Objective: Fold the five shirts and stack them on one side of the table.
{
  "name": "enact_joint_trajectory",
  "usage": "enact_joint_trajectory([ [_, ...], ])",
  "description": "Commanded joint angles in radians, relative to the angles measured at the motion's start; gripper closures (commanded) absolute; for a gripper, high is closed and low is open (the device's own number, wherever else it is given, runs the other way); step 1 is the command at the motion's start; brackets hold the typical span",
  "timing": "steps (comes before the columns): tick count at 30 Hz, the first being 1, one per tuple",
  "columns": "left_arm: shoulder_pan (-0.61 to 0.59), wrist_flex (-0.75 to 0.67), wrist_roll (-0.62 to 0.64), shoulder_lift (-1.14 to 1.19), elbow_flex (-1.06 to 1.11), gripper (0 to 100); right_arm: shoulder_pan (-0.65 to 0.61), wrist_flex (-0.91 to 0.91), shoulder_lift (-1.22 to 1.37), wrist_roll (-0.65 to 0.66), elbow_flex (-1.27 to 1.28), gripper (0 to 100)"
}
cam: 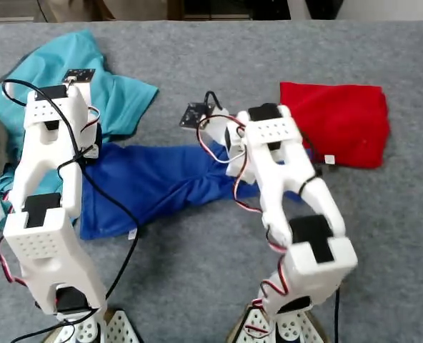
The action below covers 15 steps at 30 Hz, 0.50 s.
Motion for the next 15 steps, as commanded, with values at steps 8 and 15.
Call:
enact_joint_trajectory([
  [8, 0.0, 0.005, -0.003, -0.016, -0.018, 98, -0.019, 0.037, 0.101, -0.017, -0.002, 99.7],
  [15, 0.0, 0.0, -0.005, -0.016, -0.02, 98, -0.079, 0.051, 0.068, 0.017, 0.228, 99.8],
])
